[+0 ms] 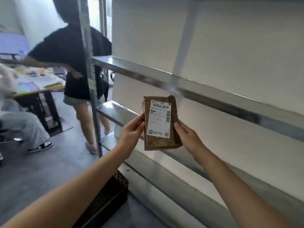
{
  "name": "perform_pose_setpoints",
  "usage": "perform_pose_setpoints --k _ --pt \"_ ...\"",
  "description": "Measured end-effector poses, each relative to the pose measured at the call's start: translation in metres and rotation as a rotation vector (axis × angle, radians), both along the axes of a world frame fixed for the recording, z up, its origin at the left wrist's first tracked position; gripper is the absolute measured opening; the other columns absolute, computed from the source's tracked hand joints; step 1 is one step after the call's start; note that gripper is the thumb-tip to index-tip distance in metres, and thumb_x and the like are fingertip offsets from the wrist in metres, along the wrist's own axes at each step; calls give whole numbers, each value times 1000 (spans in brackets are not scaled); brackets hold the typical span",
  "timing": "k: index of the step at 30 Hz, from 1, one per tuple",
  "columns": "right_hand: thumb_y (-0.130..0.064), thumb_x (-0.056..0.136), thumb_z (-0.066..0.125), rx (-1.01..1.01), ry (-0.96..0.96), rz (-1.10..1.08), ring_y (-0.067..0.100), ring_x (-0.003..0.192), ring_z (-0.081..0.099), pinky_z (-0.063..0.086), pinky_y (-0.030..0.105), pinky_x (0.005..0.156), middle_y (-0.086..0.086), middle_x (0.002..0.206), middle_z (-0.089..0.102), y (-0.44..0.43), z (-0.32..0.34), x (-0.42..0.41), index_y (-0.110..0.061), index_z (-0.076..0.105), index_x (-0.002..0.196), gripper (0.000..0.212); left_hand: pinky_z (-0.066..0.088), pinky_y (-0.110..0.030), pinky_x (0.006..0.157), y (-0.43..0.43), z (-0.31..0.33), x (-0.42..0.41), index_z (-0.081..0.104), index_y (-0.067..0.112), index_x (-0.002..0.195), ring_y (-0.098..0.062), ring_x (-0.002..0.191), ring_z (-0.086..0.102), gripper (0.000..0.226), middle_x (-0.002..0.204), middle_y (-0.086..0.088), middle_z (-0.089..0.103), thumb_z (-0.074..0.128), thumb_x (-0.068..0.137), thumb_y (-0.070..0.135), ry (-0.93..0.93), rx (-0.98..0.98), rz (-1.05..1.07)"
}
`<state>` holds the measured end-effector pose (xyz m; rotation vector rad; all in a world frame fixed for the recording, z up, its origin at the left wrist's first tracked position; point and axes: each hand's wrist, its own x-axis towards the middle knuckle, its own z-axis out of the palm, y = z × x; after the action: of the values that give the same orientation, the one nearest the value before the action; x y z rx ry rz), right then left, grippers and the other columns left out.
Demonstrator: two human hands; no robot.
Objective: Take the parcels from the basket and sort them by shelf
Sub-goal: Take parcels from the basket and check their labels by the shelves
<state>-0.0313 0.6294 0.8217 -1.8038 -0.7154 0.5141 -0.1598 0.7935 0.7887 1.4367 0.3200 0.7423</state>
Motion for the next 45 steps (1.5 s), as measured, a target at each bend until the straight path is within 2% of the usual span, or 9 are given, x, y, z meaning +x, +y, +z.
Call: perform_pose_setpoints --k 6,9,16,22,26,30,34,39,45 --pt "-45 103 40 -33 80 209 8 103 68 54 25 90 -7 113 71 156 -28 -57 -35 59 125 31 50 -36 103 120 -28 -97 49 22 143 -10 121 60 44 132 5 63 51 100 13 80 -8 203" --pt "-44 104 36 -56 78 318 -6 85 68 52 10 72 -10 107 71 218 -46 -90 -31 61 116 30 45 -41 108 161 -45 -144 50 21 142 -14 123 59 43 133 1 62 53 100 16 107 -57 339" --pt "-43 105 35 -120 95 502 13 112 63 47 35 104 -4 120 67 294 -96 -142 -27 55 137 41 41 -43 112 200 -83 -213 35 11 150 -20 132 51 55 147 -9 48 55 98 11 188 -74 524" --pt "-43 104 38 -340 218 646 25 122 54 60 53 77 -4 137 54 335 -122 -128 -38 42 145 42 54 -25 91 225 -100 -230 7 50 149 -14 112 66 100 164 2 8 72 86 8 292 43 594" --pt "-29 105 43 -368 221 786 15 99 65 62 39 66 -6 113 68 377 -135 -99 -36 57 132 32 57 -19 74 250 -108 -226 7 47 152 -14 92 74 116 160 1 19 82 74 5 448 64 552" --pt "-25 101 51 -326 90 828 2 86 66 54 17 68 -9 109 71 420 -148 -67 -34 62 130 32 56 -19 71 264 -125 -193 40 30 137 -12 84 73 89 139 2 46 88 66 5 548 25 689" --pt "-26 90 66 -259 61 695 10 100 66 54 26 88 -4 114 70 456 -173 -33 -21 68 122 32 57 -21 75 272 -155 -155 45 37 119 -17 91 73 68 124 7 53 87 67 25 519 -90 877" --pt "-37 92 65 -275 618 375 22 96 70 59 45 84 10 116 67 489 -220 -14 -13 47 132 50 53 -44 97 280 -203 -110 52 26 110 -32 108 67 26 119 -23 60 65 89 36 311 -395 996" --pt "-43 102 44 -310 685 397 19 103 68 56 45 92 0 112 72 502 -293 -6 -26 64 120 32 56 -24 82 284 -263 -90 54 24 107 -23 102 70 10 102 -6 73 58 98 23 314 -587 1095"
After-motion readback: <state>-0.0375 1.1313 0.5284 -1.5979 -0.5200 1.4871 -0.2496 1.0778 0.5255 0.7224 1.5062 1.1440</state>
